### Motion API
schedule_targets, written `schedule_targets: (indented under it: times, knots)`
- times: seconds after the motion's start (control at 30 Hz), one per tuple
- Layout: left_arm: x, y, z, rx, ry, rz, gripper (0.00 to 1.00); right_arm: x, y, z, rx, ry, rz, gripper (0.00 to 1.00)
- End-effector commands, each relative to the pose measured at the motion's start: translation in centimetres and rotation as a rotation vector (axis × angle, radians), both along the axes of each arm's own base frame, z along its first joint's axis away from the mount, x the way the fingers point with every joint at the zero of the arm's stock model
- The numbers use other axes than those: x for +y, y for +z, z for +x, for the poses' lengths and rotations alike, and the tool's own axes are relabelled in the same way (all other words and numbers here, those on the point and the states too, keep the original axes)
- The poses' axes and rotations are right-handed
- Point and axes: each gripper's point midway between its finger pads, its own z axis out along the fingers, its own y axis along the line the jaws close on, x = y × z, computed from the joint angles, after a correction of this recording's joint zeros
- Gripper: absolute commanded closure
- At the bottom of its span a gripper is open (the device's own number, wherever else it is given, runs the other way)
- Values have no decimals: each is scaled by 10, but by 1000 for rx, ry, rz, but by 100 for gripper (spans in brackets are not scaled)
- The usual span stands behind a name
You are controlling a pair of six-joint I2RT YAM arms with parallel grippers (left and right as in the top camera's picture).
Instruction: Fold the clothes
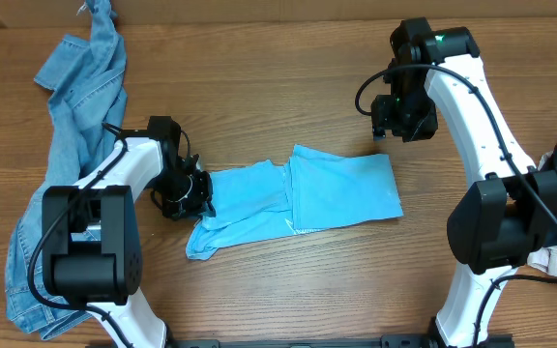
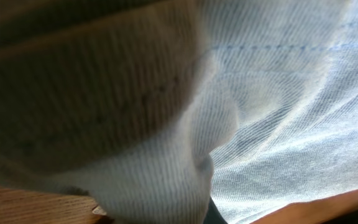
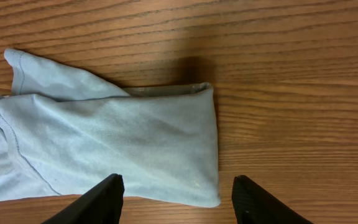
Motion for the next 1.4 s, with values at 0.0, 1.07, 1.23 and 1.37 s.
schedule_targets:
  times: [0.0, 1.07, 1.23, 1.37]
  knots:
    - [23, -8, -9, 52, 28, 130, 96, 0, 12, -1, -29, 1, 2, 40]
    - [-107, 173, 38, -392, -344, 192, 88, 0, 12, -4, -17, 0, 1, 39]
    - [-132, 142, 25, -308, -434, 213, 83, -1, 12, -5, -13, 0, 0, 39]
    - [-139, 128, 22, -262, -447, 196, 55, -1, 12, -5, -13, 0, 0, 39]
